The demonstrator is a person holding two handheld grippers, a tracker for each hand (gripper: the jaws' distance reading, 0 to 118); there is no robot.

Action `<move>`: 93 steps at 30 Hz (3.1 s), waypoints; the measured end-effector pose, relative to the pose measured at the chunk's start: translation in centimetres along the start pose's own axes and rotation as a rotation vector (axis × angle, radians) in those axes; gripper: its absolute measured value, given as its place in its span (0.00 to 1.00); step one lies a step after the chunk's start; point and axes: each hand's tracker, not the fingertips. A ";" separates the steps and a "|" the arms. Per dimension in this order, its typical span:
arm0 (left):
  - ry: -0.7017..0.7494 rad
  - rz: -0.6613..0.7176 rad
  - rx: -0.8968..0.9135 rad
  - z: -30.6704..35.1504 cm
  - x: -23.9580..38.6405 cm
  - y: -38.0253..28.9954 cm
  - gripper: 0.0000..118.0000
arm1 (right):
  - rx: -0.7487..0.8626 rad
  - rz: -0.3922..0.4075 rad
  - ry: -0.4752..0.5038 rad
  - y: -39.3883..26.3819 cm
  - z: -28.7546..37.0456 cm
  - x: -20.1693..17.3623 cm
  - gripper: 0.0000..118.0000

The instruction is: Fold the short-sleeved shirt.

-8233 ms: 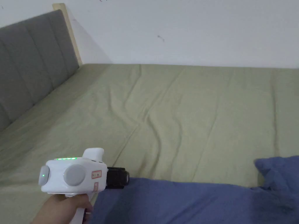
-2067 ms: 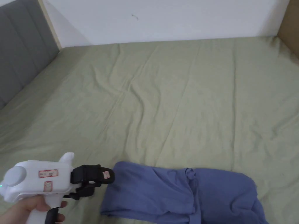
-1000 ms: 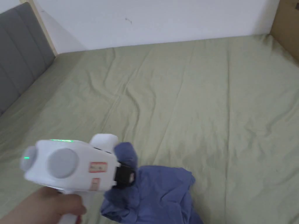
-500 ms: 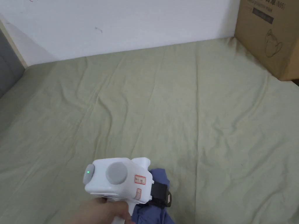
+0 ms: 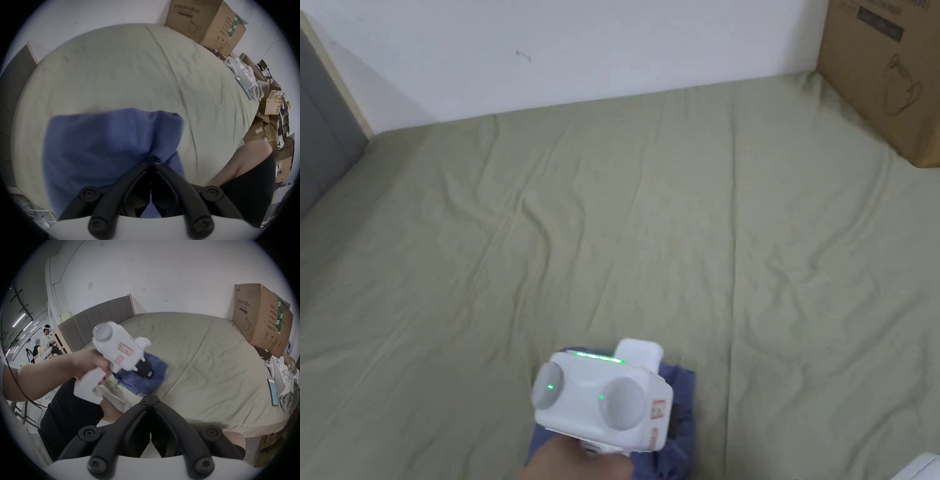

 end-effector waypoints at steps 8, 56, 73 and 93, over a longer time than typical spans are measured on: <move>-0.221 0.127 0.094 2.1 -3.2 0.0 0.00 | -0.015 0.008 0.024 1.4 -2.9 -0.7 0.00; 0.538 0.158 -0.129 15.1 -44.7 -7.2 0.21 | -0.109 0.034 0.049 5.1 -16.2 -1.0 0.00; 0.881 0.326 0.182 20.8 -47.9 -8.8 0.84 | -0.044 0.121 0.005 8.8 -14.6 -2.8 0.00; 0.422 0.076 1.069 21.9 -5.8 -8.0 0.00 | 0.487 0.151 -0.411 8.3 -1.9 1.5 0.00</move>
